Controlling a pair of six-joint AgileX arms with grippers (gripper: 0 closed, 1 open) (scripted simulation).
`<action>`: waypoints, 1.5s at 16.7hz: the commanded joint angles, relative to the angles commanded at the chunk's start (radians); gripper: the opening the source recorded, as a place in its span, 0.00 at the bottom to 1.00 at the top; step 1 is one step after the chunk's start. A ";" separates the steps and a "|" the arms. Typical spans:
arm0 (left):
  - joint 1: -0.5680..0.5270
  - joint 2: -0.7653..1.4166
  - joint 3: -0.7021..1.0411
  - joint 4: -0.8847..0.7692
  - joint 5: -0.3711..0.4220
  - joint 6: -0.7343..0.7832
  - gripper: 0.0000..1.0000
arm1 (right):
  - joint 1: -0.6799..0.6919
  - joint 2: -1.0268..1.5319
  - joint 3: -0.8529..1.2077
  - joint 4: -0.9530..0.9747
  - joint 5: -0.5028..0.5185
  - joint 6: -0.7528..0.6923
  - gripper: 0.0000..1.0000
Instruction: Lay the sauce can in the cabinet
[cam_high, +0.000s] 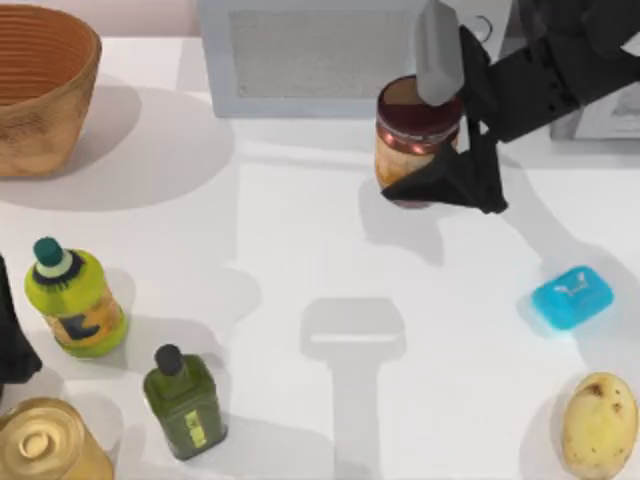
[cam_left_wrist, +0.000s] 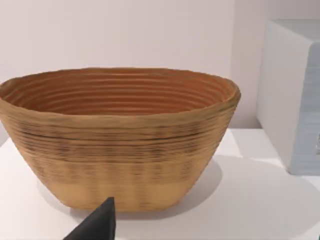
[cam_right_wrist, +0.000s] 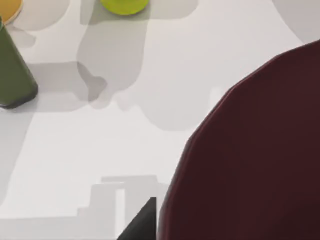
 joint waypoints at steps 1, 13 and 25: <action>0.000 0.000 0.000 0.000 0.000 0.000 1.00 | -0.007 -0.040 -0.033 0.017 0.016 0.022 0.00; 0.000 0.000 0.000 0.000 0.000 0.000 1.00 | -0.215 -1.176 -0.902 0.437 0.443 0.569 0.00; 0.000 0.000 0.000 0.000 0.000 0.000 1.00 | -0.358 -1.884 -1.531 0.756 0.763 0.965 0.00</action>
